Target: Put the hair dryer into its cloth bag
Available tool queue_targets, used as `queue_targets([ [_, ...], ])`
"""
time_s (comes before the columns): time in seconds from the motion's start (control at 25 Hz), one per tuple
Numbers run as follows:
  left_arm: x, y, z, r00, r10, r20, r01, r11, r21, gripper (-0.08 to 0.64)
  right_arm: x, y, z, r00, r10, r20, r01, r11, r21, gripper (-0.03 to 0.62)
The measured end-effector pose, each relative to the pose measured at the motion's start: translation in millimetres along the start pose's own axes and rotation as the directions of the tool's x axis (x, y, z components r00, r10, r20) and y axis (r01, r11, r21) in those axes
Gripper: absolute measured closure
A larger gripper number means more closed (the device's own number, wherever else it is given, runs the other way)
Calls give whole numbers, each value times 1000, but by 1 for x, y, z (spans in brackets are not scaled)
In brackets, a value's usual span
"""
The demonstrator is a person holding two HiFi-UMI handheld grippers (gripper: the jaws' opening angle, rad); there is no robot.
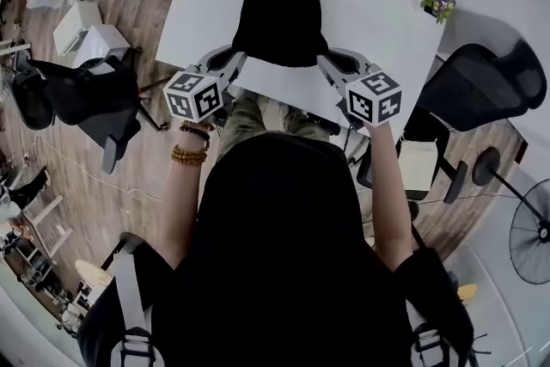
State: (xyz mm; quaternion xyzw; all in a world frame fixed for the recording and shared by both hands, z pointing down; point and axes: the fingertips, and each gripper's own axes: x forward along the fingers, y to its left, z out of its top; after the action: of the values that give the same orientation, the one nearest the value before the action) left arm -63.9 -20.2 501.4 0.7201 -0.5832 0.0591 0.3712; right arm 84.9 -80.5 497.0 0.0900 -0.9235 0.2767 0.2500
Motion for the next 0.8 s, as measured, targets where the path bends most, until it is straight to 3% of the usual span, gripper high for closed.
queue_targets([
  [0.2,-8,0,-6,998,-17,-58,19,999,32,520,-9,-7,-26,991,-117,-68,111,990,-90,546],
  [0.36,-21,24,-4,994,1,-110,-1,1000,0,520,-41,-32,-17,964,-265,2,265,963,45,558],
  [0.44,-22,22,0,992,-37,-123,40,999,27,520,-56,-34,-11,955,-292,48,287,953,95,558],
  [0.6,-23,-2,-1,981,-102,-164,125,983,133,520,-33,2,-23,967,-246,73,244,969,39,555],
  [0.64,-25,-8,-3,978,-124,-168,146,982,123,520,-15,19,-32,975,-214,66,212,977,28,535],
  [0.72,-29,-18,-5,970,-182,-159,193,980,53,520,26,57,-54,988,-152,30,152,988,-23,313],
  [0.8,-33,-28,-6,961,-237,-143,239,971,-5,520,62,87,-78,988,-152,-17,149,981,-128,298],
])
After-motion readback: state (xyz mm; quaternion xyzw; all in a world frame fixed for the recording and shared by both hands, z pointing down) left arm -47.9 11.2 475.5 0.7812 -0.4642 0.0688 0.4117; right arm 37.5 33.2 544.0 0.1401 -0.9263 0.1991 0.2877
